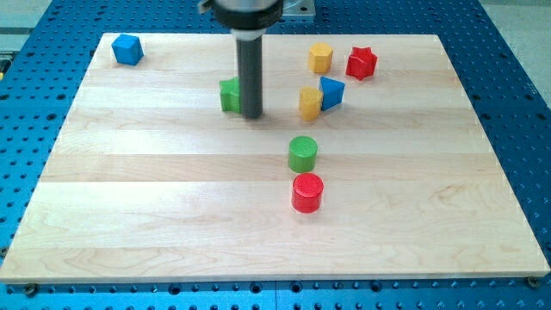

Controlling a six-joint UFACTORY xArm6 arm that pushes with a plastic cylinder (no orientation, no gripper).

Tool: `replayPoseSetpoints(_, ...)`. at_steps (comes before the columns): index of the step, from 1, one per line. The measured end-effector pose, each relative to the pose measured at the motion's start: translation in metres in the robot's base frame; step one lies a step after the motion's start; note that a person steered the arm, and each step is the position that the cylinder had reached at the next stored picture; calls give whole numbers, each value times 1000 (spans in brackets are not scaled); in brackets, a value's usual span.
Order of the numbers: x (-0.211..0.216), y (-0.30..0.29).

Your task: Move the green star to the top left of the heart

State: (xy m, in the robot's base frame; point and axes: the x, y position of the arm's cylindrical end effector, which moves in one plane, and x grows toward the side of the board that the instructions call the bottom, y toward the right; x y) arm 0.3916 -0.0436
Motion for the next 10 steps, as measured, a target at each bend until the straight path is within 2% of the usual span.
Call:
replayPoseSetpoints(1, -15, -28)
replayPoseSetpoints(2, -64, -23)
replayPoseSetpoints(3, -73, -44)
replayPoseSetpoints(4, -90, -101)
replayPoseSetpoints(5, -95, -23)
replayPoseSetpoints(6, -98, 11)
replayPoseSetpoints(7, -114, 17)
replayPoseSetpoints(8, -108, 14)
replayPoseSetpoints(9, -82, 0)
replayPoseSetpoints(10, -82, 0)
